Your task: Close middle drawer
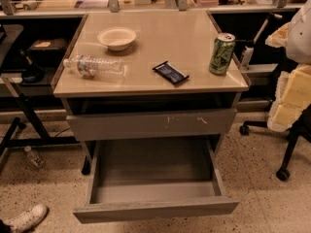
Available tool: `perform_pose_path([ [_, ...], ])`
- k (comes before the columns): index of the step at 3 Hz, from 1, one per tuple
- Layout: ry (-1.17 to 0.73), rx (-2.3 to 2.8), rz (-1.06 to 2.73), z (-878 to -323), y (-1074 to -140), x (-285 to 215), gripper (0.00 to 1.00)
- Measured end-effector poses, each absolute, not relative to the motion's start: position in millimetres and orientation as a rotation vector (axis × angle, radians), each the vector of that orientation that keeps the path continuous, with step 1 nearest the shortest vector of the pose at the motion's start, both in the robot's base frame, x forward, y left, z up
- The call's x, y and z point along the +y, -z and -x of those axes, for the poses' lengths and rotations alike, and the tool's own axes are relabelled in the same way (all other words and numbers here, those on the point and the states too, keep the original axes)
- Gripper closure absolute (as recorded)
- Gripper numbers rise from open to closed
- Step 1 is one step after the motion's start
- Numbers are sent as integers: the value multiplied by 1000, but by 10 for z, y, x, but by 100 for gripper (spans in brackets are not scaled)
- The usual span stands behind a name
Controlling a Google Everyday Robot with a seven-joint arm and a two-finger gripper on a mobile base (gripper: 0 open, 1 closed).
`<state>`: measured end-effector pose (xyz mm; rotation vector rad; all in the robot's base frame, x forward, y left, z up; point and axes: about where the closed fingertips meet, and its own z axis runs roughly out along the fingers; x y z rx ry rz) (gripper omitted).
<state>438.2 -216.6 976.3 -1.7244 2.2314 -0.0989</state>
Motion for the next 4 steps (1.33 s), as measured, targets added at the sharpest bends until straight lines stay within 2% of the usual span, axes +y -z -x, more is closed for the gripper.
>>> perform_pose_path([
  [1,99,2231,1724,-4382,-9763,-2166,0],
  [2,99,2231,1724,-4382,-9764,-2166,19],
  [4,99,2231,1724,-4382,-9764,-2166,66],
])
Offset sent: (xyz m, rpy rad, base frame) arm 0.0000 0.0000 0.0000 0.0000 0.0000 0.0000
